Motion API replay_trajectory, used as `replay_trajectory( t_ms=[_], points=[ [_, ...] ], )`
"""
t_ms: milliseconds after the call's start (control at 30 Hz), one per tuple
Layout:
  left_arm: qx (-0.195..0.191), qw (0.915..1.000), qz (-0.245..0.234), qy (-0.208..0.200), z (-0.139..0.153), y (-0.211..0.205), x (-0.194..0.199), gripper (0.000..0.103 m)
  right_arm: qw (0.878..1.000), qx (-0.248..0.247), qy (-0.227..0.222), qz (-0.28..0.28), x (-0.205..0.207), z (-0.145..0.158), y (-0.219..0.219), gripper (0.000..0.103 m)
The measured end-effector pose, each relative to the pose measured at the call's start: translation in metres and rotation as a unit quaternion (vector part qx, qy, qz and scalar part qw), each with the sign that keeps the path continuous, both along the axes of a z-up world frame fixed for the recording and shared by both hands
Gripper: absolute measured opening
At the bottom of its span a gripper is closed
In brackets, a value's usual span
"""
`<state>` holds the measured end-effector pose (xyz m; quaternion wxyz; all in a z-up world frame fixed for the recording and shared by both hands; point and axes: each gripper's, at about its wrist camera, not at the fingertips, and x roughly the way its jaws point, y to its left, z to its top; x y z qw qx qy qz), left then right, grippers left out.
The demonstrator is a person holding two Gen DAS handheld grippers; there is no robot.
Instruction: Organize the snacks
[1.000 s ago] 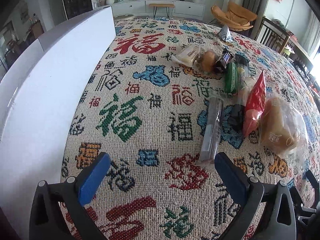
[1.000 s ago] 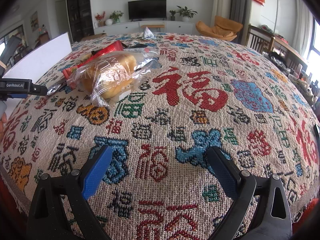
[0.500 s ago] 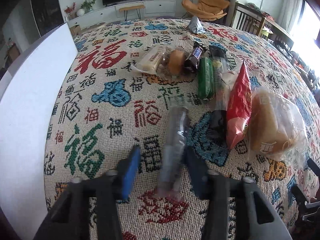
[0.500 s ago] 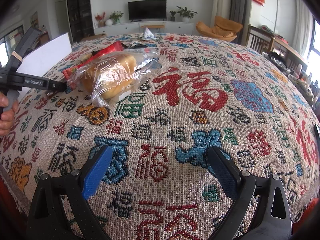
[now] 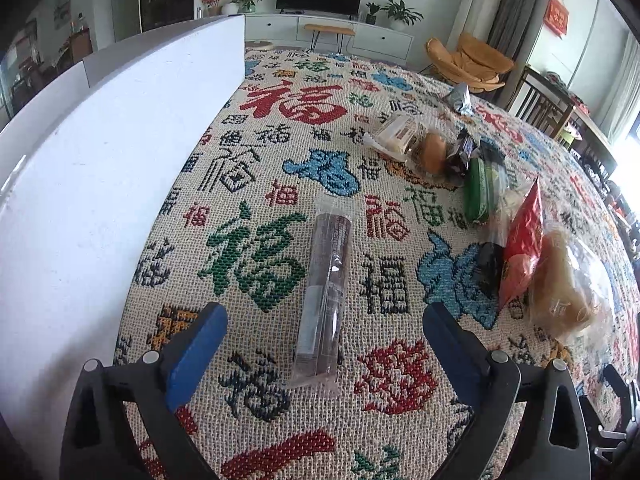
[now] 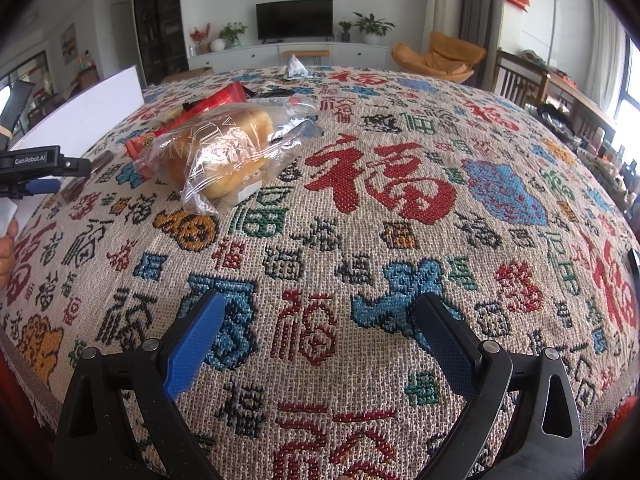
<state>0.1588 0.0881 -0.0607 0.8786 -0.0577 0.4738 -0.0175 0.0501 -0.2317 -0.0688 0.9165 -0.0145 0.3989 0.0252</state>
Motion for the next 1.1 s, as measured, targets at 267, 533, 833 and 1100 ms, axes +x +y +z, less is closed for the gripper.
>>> replay_trajectory(
  t_ms=[267,533,833,1100],
  points=[
    [0.058,0.9982,-0.012,-0.010,-0.009,-0.012,0.003,0.103,1.000,0.000,0.000,0.000,0.000,0.000,-0.001,0.098],
    [0.059,0.9981,-0.011,-0.016,-0.010,-0.012,0.001,0.103,1.000,0.000,0.000,0.000,0.000,0.000,0.000,0.098],
    [0.059,0.9981,-0.011,-0.016,-0.010,-0.012,0.000,0.103,1.000,0.000,0.000,0.000,-0.001,0.000,-0.001,0.098],
    [0.060,0.9980,-0.010,-0.017,-0.009,-0.012,0.000,0.103,1.000,0.000,-0.001,0.000,-0.001,-0.001,-0.001,0.098]
  ],
)
